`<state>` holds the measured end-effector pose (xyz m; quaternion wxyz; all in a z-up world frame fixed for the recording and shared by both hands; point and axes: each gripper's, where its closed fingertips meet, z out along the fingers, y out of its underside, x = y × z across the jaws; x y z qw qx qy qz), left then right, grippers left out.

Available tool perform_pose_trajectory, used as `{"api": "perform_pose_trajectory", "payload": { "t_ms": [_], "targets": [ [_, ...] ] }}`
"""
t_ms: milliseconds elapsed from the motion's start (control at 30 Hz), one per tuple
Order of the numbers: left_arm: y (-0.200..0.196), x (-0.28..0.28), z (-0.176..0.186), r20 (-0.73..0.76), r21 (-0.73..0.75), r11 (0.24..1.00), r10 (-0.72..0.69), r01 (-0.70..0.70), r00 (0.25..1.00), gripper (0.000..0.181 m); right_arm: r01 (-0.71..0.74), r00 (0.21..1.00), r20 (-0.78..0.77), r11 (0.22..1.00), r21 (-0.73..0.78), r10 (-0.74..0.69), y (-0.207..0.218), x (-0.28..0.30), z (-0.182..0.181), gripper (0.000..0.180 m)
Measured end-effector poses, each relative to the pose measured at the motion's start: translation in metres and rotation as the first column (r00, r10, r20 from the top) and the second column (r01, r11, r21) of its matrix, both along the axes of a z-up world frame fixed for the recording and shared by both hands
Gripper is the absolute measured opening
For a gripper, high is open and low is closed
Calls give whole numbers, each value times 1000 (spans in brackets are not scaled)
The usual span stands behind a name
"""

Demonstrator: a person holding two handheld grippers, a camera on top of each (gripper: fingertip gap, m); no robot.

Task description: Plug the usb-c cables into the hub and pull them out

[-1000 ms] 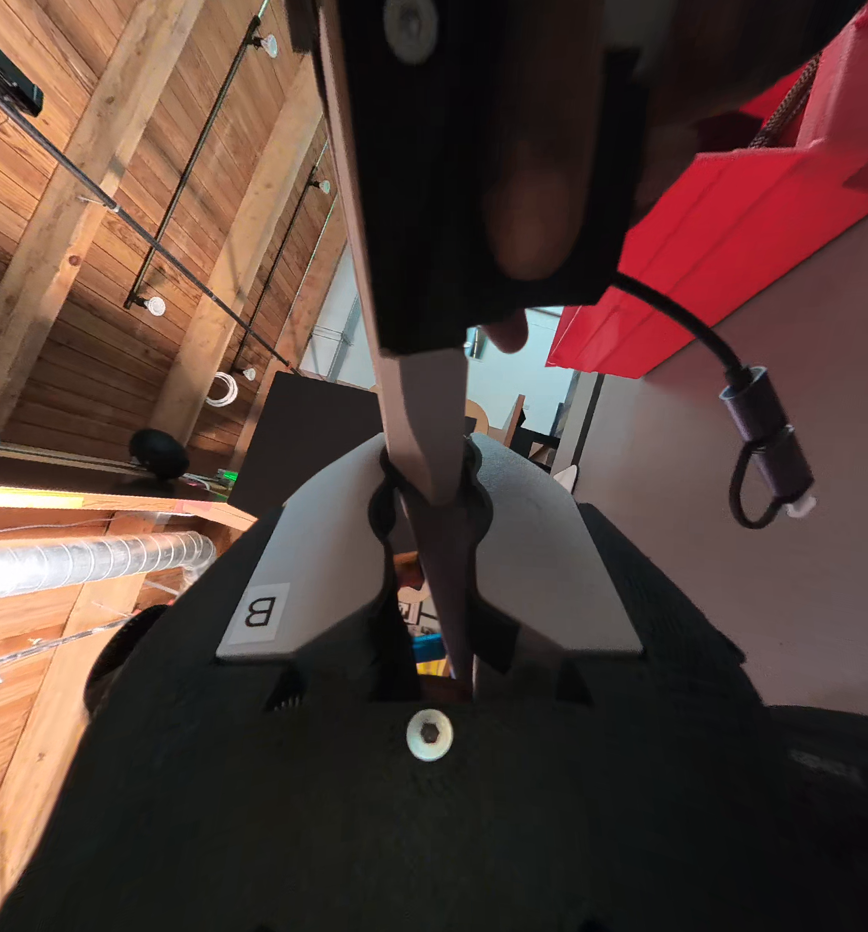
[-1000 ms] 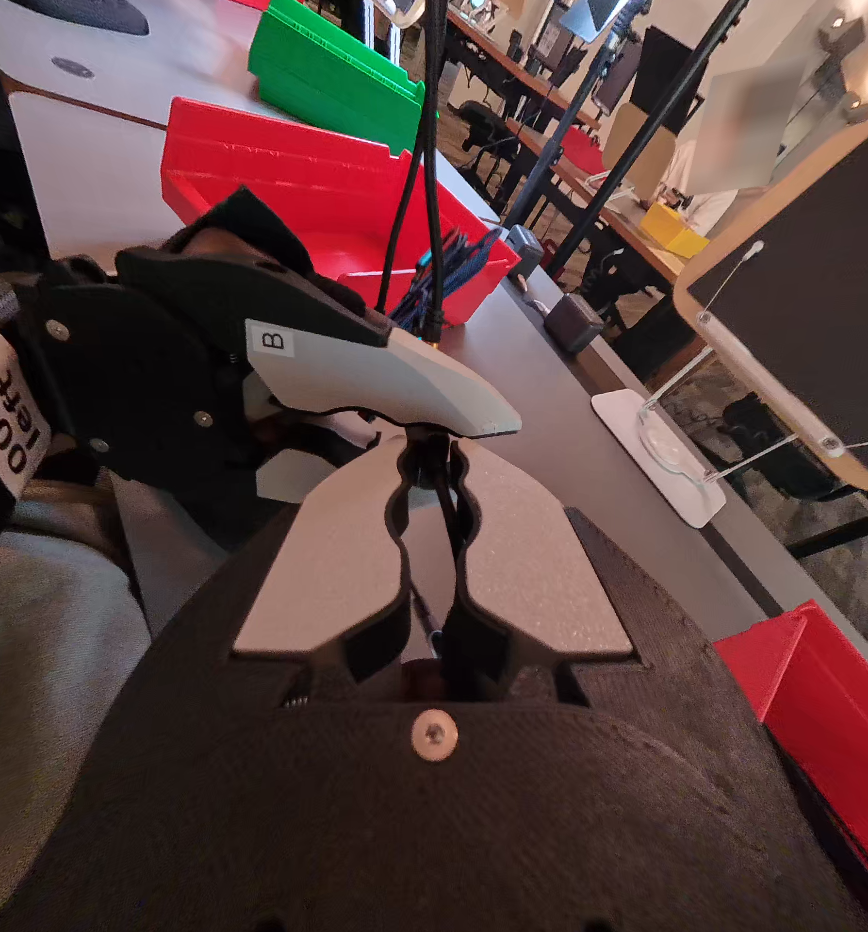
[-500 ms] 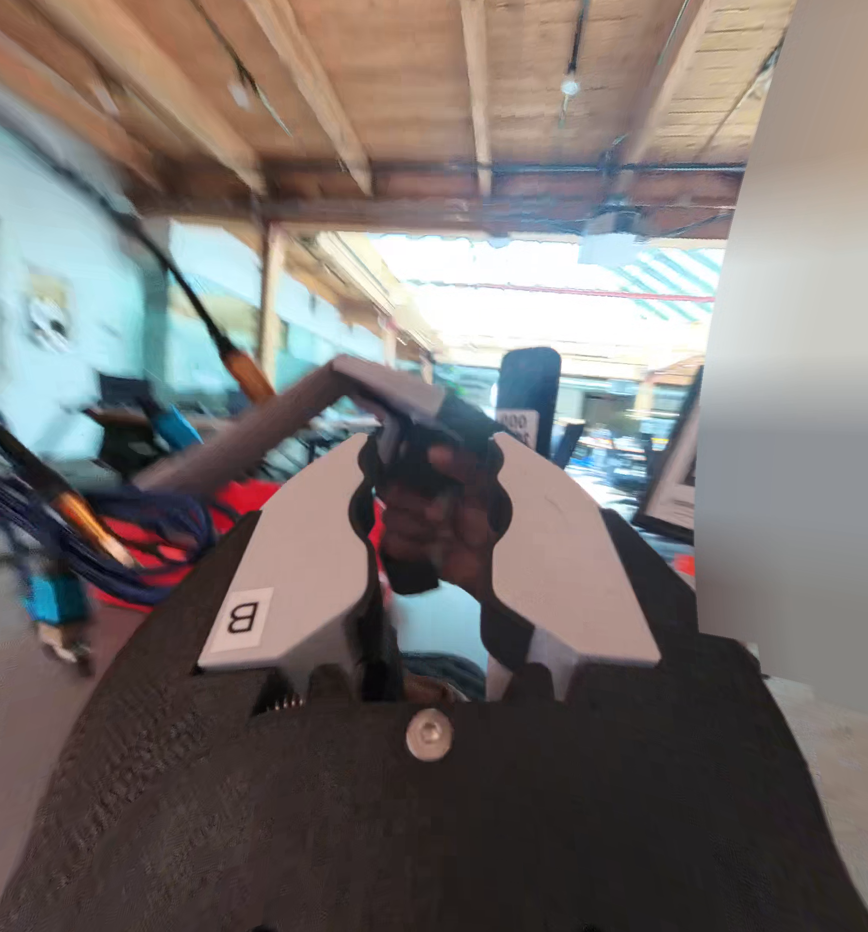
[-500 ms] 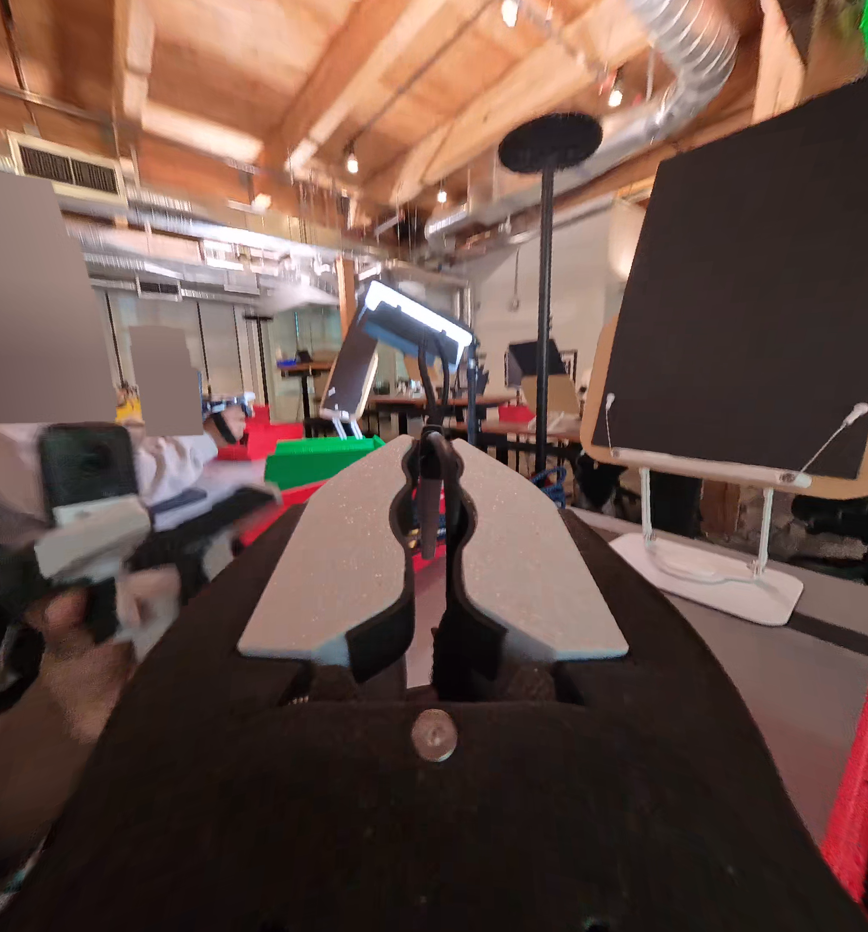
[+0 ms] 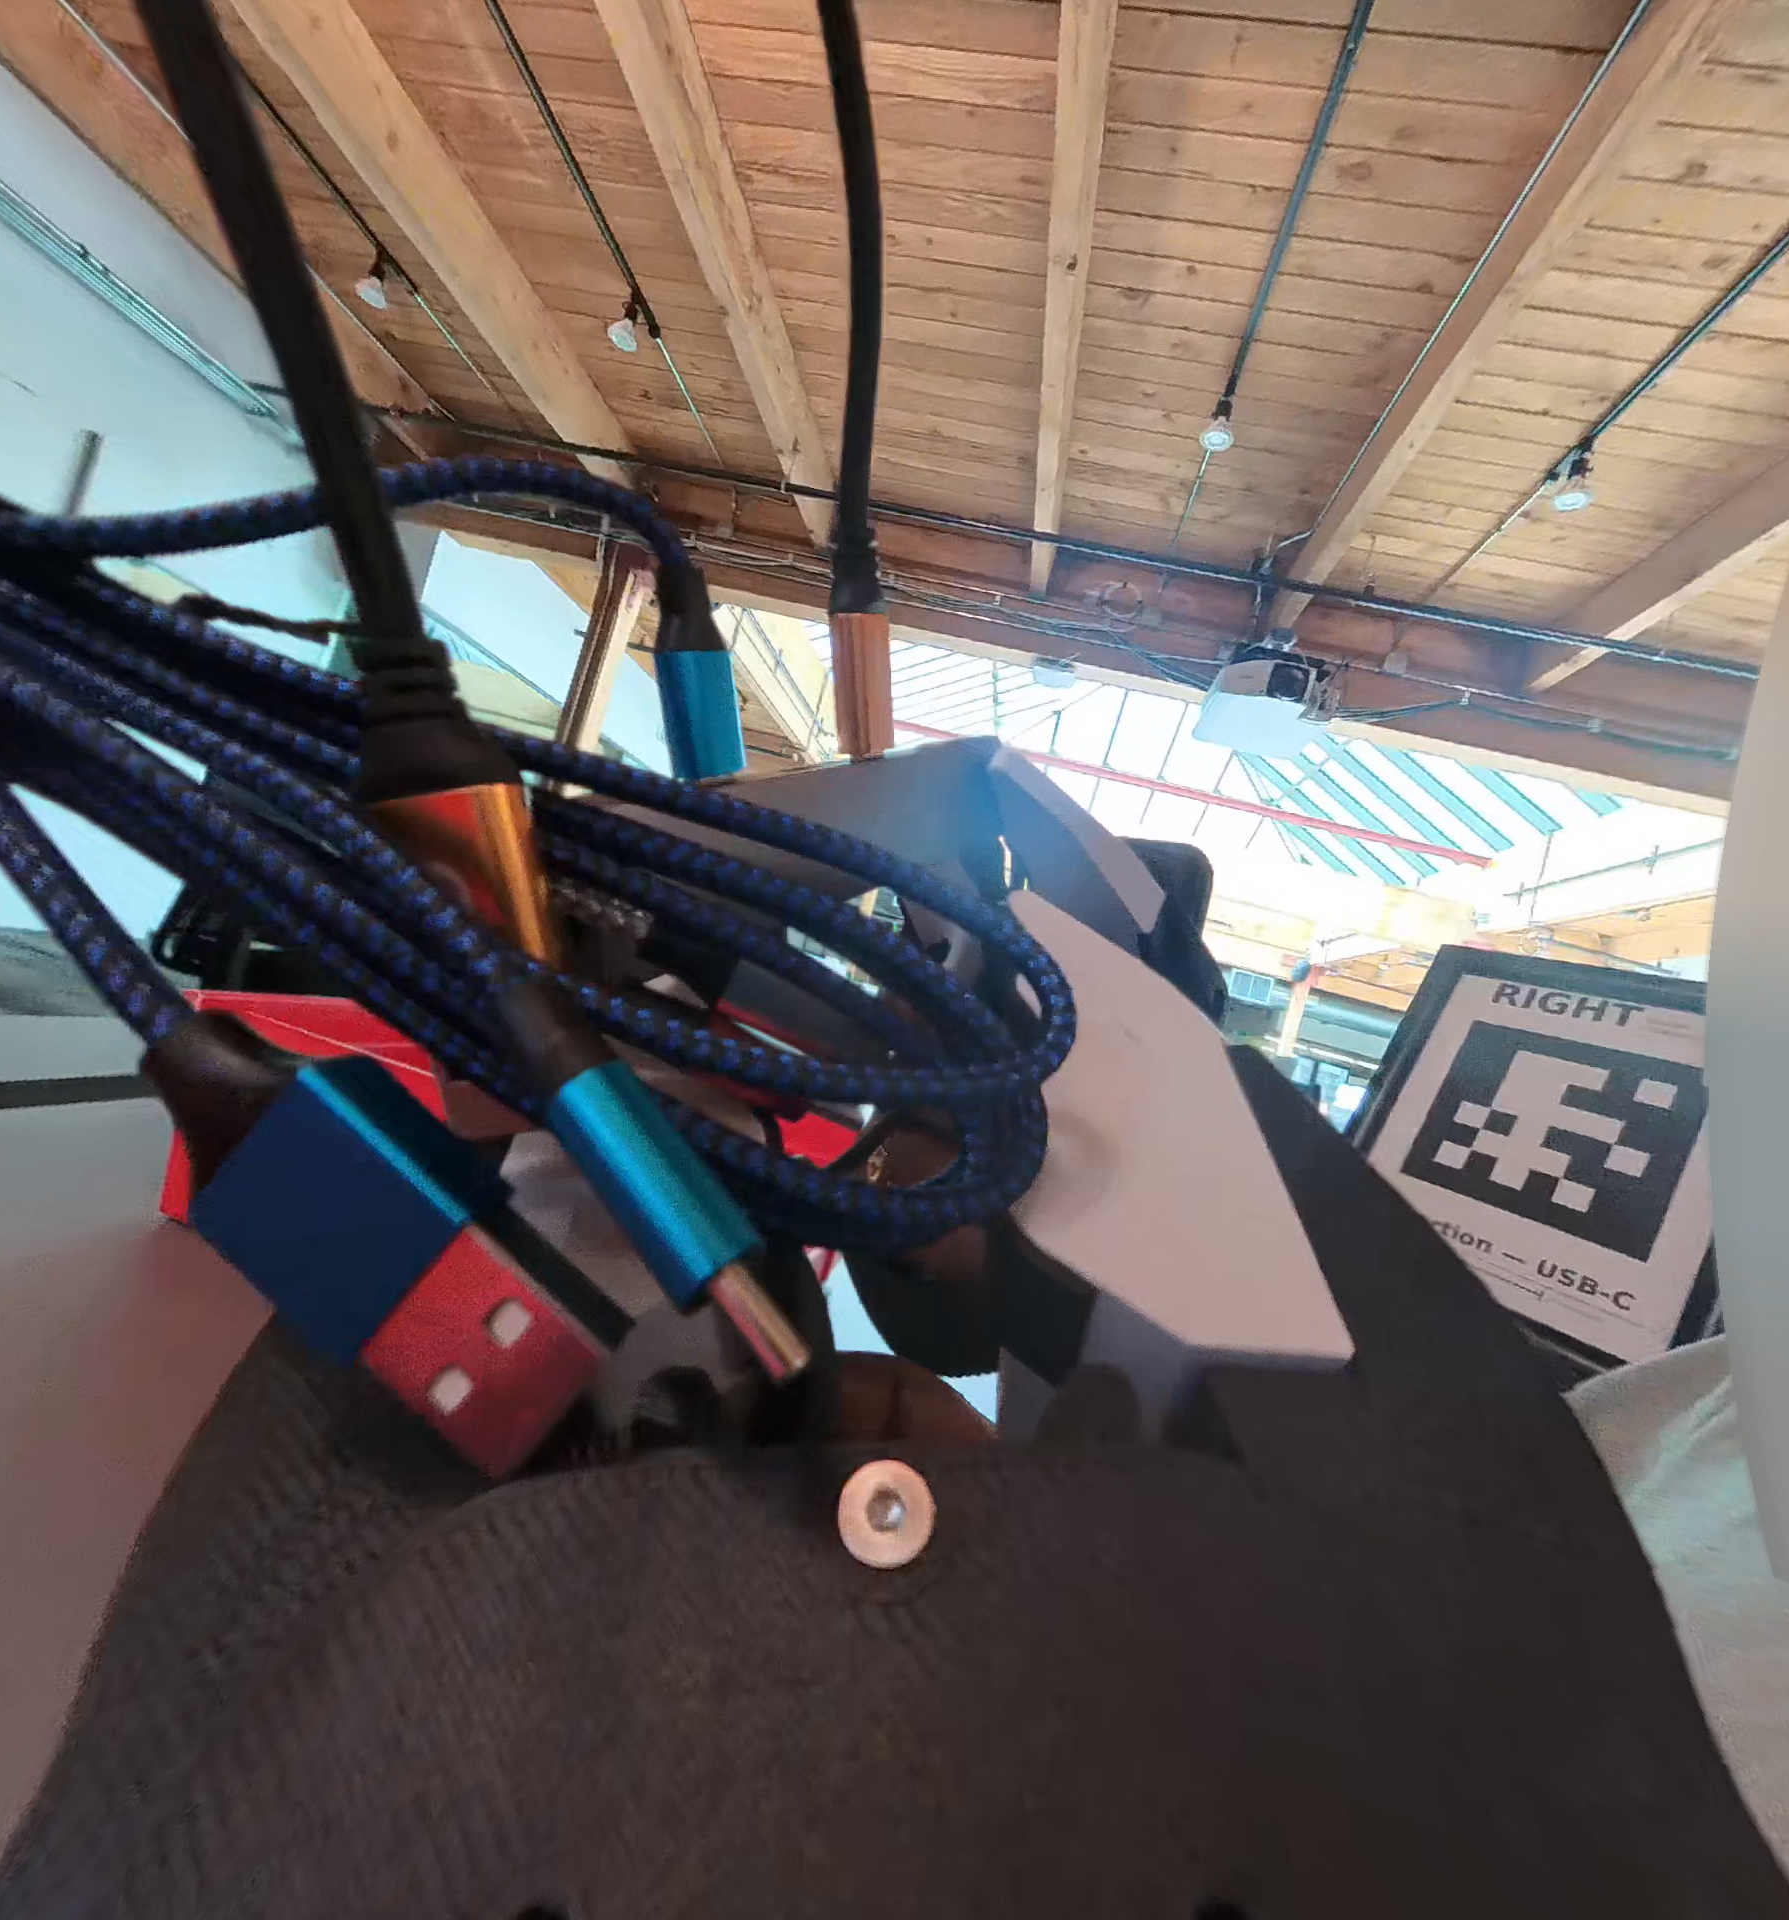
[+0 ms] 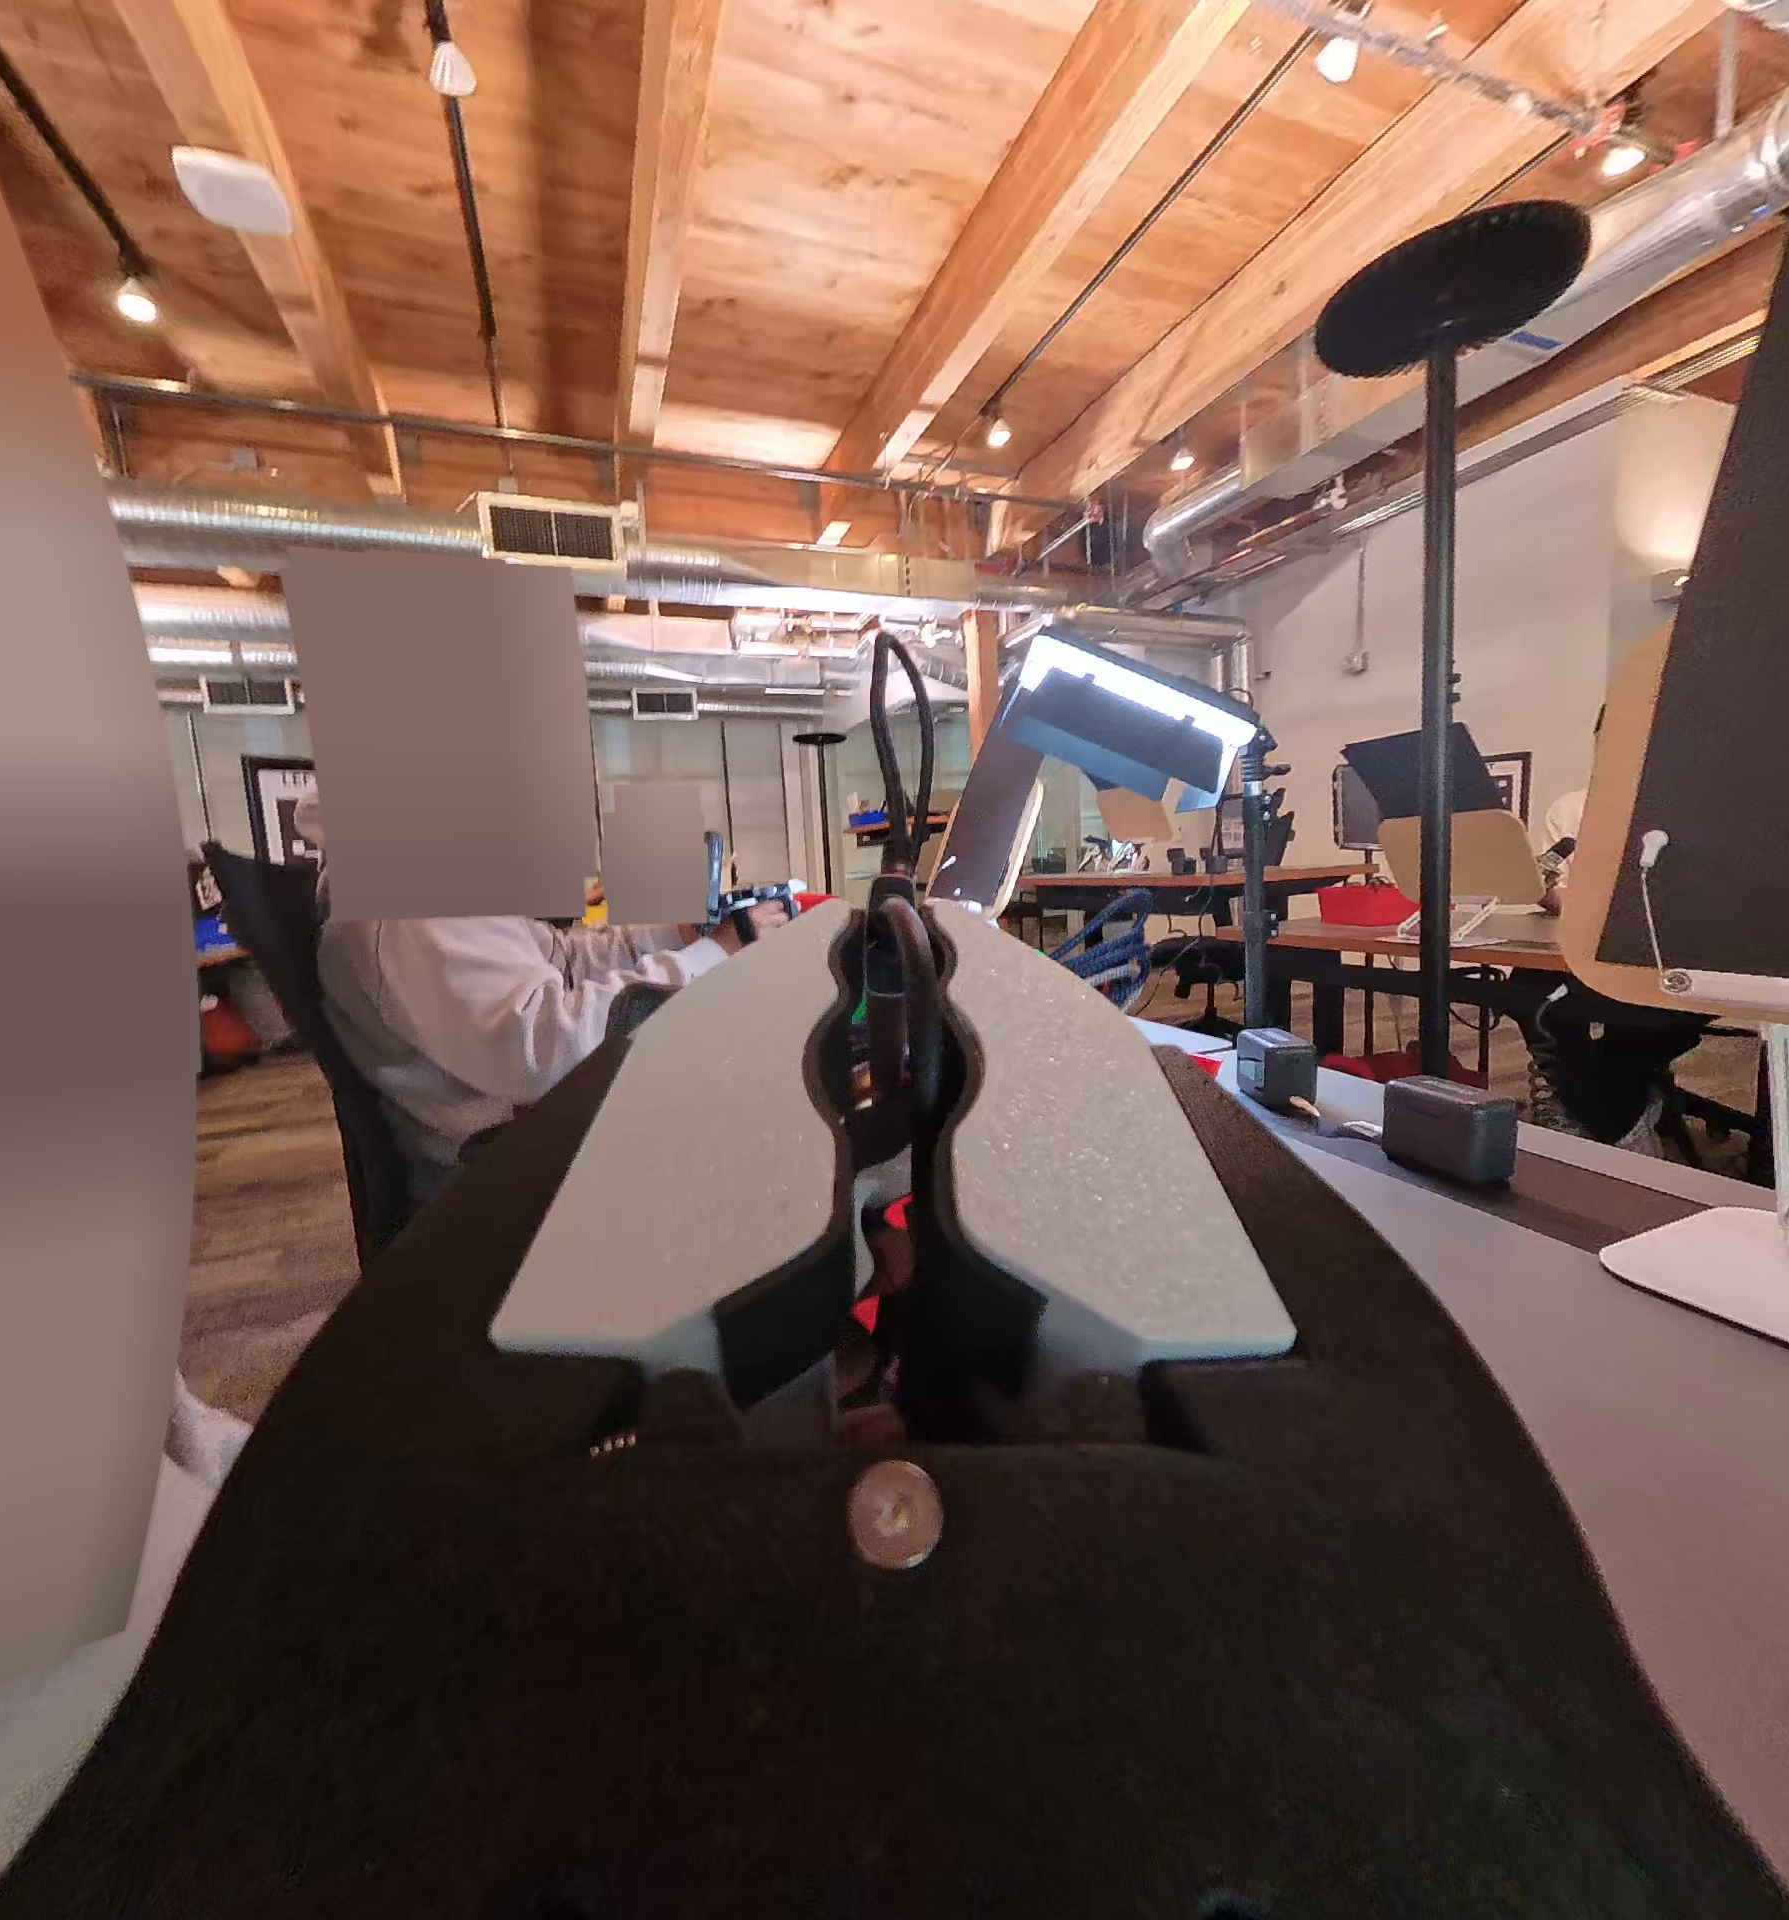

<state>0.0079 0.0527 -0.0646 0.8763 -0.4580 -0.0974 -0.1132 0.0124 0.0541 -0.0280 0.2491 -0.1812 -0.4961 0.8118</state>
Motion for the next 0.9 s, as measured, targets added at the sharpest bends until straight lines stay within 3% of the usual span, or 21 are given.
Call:
{"api": "perform_pose_trajectory", "payload": {
  "t_ms": [33,100,233,333,533,567,600,700,800,900],
  "targets": [
    [-2,0,1,-9,8,1000,2,-2,1000,38,-7,1000,-2,1000,19,7,-1,1,-1,8],
    [-4,1,2,-31,24,1000,4,-3,1000,38,-25,1000,-5,999,40,25,-2,3,-2,8],
    [-11,-21,-2,-13,9,986,165,-165,986,46,-33,999,37,990,139,28,-9,-1,-14,9],
    [-17,-30,-2,-7,-14,979,203,-203,979,52,-39,997,67,974,222,25,-12,-5,-25,9],
    [-19,-36,-6,-137,-69,940,323,-334,936,56,-65,995,99,922,382,29,-10,-8,-48,9],
    [-21,-36,-5,-147,-53,933,345,-356,927,68,-85,992,123,904,418,36,-11,-8,-54,9],
    [-22,-34,-4,-177,-42,932,347,-360,921,48,-102,989,144,886,452,41,-11,-7,-60,9],
    [-19,-25,-2,-247,-57,949,289,-311,925,39,-94,990,135,869,487,31,-10,-7,-64,9],
    [-19,-15,-1,-250,-47,976,194,-212,949,18,-87,988,152,868,489,13,-10,-11,-67,12],
    [-17,-14,-4,-204,-51,990,119,-132,972,11,25,996,54,815,579,-68,-7,-16,-72,19]
  ]
}}
